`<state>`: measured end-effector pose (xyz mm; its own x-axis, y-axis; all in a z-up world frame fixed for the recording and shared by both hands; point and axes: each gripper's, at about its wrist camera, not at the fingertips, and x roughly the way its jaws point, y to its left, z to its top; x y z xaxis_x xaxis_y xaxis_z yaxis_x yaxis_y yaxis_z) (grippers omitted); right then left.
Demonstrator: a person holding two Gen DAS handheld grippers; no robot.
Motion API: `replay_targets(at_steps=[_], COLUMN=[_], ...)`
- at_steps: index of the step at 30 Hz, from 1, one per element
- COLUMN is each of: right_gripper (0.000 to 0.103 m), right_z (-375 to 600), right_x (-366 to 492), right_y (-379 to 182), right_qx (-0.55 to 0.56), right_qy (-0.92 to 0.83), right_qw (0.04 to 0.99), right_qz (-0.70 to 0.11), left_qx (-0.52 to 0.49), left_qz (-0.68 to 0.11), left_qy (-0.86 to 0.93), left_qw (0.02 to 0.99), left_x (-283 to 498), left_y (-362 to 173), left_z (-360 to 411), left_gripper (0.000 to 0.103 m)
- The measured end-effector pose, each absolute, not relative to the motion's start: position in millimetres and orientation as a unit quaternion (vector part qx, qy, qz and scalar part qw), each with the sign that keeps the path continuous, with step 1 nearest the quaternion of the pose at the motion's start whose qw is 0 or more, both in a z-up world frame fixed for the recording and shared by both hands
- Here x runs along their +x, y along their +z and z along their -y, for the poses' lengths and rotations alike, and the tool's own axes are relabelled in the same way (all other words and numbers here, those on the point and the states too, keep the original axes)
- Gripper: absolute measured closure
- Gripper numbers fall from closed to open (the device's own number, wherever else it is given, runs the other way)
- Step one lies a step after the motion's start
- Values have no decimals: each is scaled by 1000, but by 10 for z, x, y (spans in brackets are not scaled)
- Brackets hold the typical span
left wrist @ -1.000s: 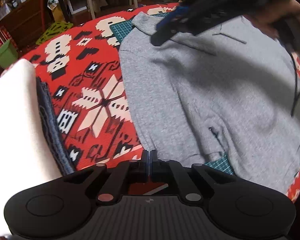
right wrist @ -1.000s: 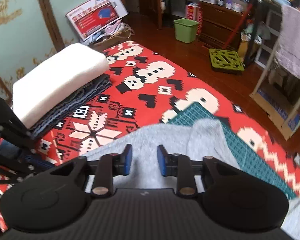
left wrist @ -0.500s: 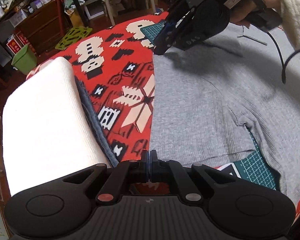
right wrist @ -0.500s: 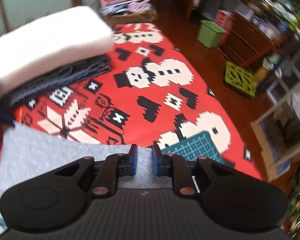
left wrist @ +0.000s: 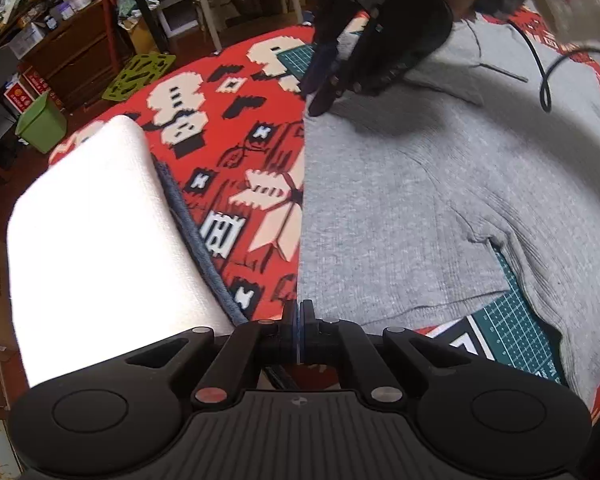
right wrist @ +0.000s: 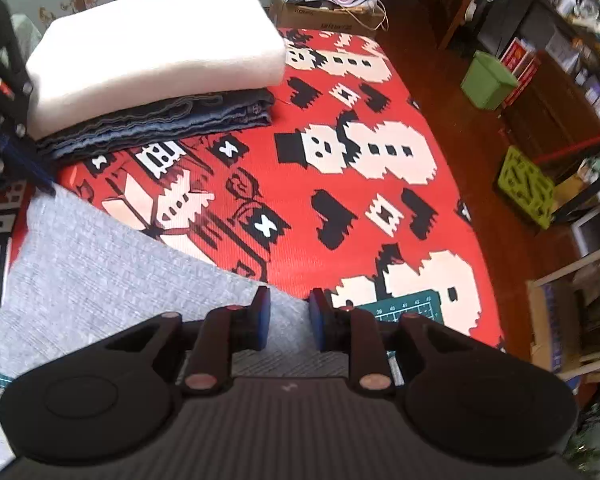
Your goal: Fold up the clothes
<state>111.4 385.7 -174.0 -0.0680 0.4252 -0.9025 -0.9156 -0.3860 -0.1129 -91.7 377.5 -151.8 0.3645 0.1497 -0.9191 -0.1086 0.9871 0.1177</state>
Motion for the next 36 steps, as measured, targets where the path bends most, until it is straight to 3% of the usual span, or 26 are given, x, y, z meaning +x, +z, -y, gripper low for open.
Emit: replay_targets(at_steps=[2,3,14,20,24,30,36], right_gripper=[100,102,102,100,81,74,74], right_z=[-3864,-3860,-3906,-3890,-3847,-3659,-3098], right_x=[1116,1088,1072,1198,1243,1244,1015], right_y=[-1744,-1749,-1799,-1800,-1733,-1441,-1187], right_qx=[-467,-468,-446,-397,-355,-291,-239], right_qy=[689,690,674,668,665,662,657], right_qw=[483,484,544,571,593,624,638], right_qz=[-272,-267,-226,-264,-284,-296,-324], left_qx=[18,18,36,63,62,39,28], left_qz=[-560,-557,-547,-559,-558,-542,-513], left_qy=[76,80,111,110,120,135,144], left_qw=[825,826,829,819,818,828,846], left_x=[-915,-913,-861,-795,-765,-795,-924], left_y=[-1535,-1524,-1468,-1613,-1640,-1576,-1410], left_z=[-3770,-3783,-3856,-3789,-3802,-3843,-3751], left_gripper=[101,101,101,101,98,97,74])
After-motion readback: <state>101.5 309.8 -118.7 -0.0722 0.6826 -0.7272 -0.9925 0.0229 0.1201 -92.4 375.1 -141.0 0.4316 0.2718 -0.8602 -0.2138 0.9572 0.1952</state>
